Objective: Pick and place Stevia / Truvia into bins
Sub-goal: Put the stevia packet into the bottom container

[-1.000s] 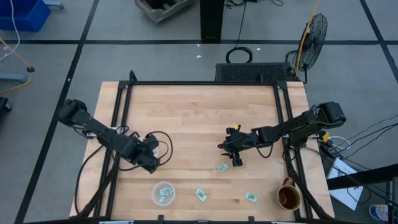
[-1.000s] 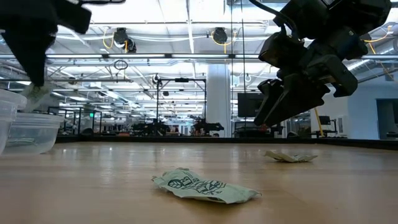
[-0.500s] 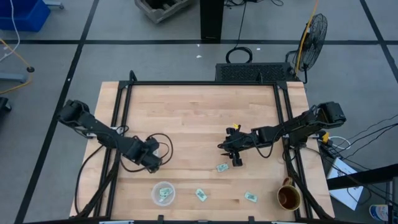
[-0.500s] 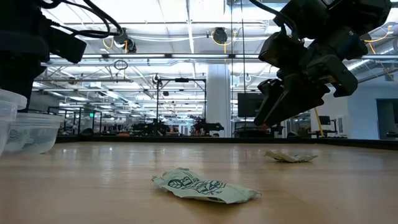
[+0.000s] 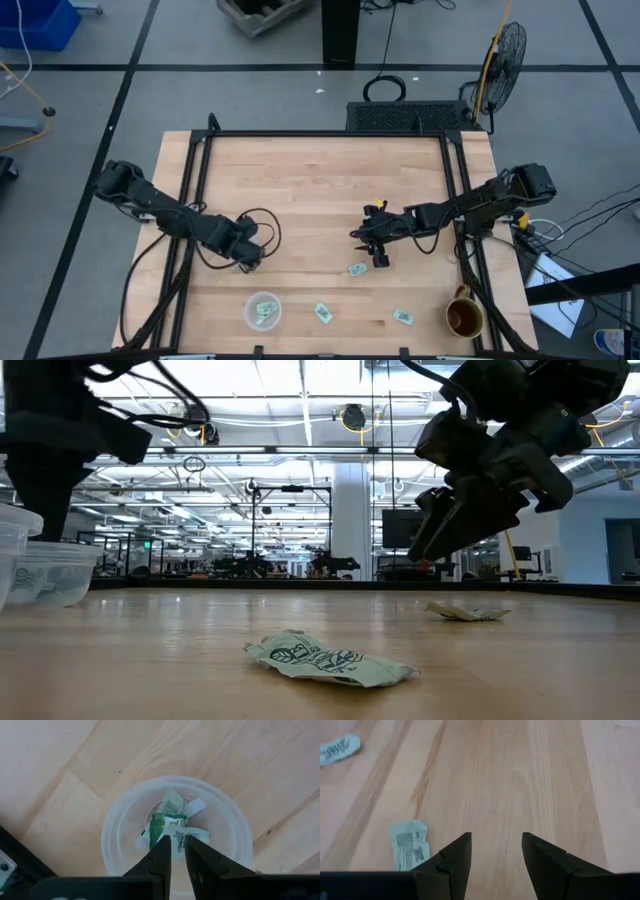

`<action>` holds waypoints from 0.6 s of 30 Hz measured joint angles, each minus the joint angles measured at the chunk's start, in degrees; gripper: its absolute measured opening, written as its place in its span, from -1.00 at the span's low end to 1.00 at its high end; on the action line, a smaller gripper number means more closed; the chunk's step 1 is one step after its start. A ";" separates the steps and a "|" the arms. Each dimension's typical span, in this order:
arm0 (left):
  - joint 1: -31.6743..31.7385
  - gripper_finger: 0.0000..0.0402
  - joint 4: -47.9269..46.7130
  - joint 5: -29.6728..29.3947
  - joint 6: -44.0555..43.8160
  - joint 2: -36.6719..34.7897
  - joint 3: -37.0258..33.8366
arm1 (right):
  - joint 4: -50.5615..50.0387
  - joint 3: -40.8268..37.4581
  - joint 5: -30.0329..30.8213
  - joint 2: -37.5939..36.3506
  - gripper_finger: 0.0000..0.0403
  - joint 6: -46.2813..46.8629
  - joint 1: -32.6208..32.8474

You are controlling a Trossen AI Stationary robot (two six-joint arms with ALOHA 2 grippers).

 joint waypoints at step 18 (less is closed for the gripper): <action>5.29 -0.69 3.96 -23.48 21.45 -0.50 17.15 | 7.38 1.57 -1.22 0.10 -0.16 0.41 11.92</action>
